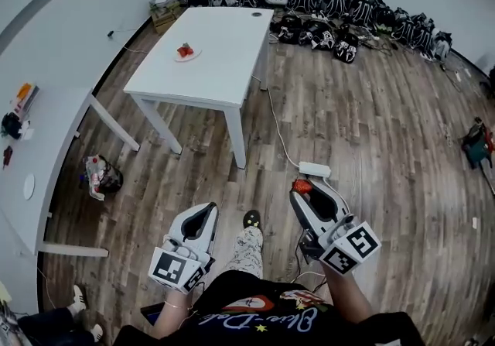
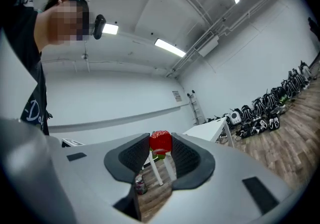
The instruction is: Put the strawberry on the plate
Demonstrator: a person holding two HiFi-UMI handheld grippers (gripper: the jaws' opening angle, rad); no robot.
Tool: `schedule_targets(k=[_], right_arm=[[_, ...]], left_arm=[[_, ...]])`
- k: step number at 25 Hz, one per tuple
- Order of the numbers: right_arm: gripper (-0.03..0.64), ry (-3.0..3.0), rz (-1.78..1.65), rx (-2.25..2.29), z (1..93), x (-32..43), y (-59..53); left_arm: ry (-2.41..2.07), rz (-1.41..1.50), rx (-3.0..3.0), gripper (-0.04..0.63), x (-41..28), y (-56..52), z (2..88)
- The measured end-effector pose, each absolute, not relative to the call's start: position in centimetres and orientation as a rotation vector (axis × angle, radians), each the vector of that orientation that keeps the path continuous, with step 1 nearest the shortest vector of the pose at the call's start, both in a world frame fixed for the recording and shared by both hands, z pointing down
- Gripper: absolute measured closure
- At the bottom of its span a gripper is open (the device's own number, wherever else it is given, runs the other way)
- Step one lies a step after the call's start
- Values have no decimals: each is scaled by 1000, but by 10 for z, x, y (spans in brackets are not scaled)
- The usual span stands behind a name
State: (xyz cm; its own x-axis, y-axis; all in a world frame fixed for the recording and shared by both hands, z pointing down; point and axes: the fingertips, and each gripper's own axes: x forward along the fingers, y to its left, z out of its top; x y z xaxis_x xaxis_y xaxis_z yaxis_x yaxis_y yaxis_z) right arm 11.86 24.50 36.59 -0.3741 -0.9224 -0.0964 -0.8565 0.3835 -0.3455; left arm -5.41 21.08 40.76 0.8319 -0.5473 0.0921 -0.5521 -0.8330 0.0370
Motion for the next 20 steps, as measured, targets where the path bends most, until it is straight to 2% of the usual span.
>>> schedule_targets(k=[6,10,20], right_arm=[[476,2382,-291,-1578,338,186,77],[476,2395,-258,-1550,322,208,-9],[476,2582,-450,-1383,373,269,-204]], left_arm=[[-848,25,2998,595,31,35,388],[-855,-12,3073,595,65,-66,361],[-1090,82,2934,595,118,-216,392]])
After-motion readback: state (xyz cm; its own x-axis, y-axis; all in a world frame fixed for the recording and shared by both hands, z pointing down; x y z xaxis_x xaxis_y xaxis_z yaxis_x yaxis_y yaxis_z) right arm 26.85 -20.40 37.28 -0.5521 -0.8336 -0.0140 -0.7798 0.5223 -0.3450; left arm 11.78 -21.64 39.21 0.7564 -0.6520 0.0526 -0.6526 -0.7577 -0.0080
